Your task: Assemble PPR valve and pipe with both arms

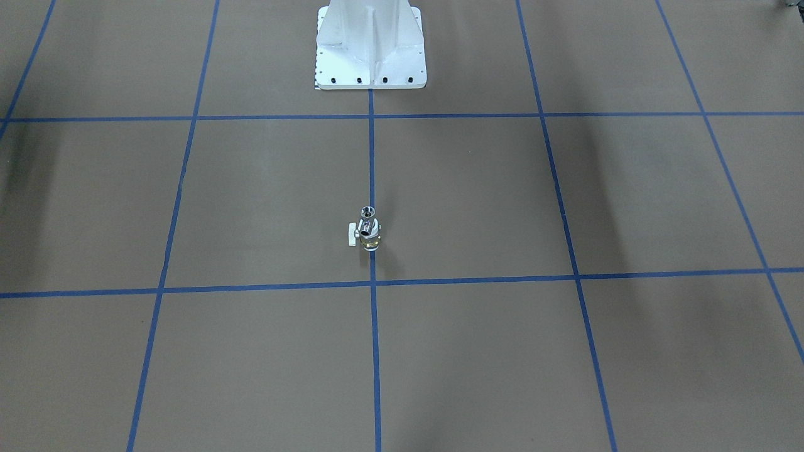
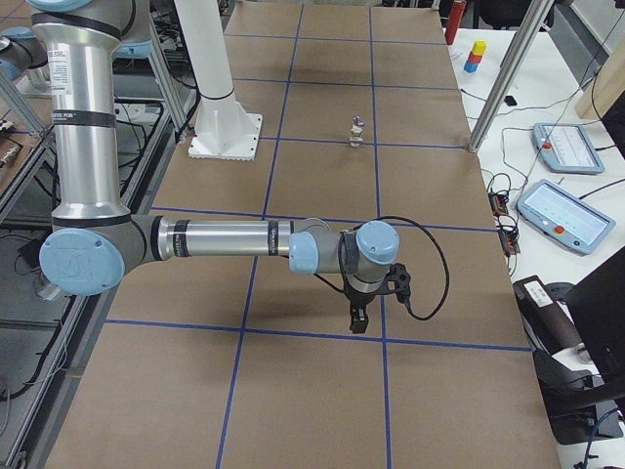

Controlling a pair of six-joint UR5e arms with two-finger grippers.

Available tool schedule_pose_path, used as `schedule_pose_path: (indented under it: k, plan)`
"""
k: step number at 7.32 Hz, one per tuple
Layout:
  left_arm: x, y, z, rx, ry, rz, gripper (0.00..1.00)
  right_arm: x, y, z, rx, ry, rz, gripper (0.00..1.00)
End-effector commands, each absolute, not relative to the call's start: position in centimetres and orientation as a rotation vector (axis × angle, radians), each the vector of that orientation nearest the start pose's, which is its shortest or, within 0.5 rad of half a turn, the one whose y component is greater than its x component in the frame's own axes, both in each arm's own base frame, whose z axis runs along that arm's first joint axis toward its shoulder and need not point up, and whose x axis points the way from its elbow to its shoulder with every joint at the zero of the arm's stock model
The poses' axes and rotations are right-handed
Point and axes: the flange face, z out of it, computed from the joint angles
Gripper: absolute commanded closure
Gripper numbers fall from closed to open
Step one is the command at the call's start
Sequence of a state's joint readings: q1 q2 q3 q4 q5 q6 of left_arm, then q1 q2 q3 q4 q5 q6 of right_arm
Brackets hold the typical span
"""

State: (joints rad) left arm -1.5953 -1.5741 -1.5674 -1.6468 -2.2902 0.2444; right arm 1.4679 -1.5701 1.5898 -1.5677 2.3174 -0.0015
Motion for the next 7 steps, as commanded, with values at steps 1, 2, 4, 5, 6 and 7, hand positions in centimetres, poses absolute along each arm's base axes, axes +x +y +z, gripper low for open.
schedule_pose_path:
  k: [1, 2, 4, 5, 6, 7]
  plan:
    - [-7.9, -49.6, 64.7, 0.143, 0.705, 0.227, 0.00, 3.0, -49.1, 65.7, -0.016, -0.755, -0.077, 0.01]
    - [-7.9, -49.5, 64.8, 0.139, 0.706, 0.224, 0.00, 3.4, -49.1, 65.1, -0.003, -0.776, -0.071, 0.01]
    - [-7.9, -49.3, 65.0, 0.136, 0.706, 0.223, 0.00, 4.6, -49.1, 64.7, 0.009, -0.795, -0.049, 0.01]
    - [-7.9, -49.3, 65.0, 0.135, 0.706, 0.222, 0.00, 4.6, -49.0, 64.8, 0.007, -0.795, -0.046, 0.01]
    - [-7.9, -49.3, 65.1, 0.135, 0.705, 0.222, 0.00, 4.6, -49.0, 64.8, 0.007, -0.795, -0.046, 0.01]
    - [-7.9, -49.3, 65.1, 0.135, 0.705, 0.222, 0.00, 4.6, -49.0, 64.9, 0.004, -0.795, -0.045, 0.01]
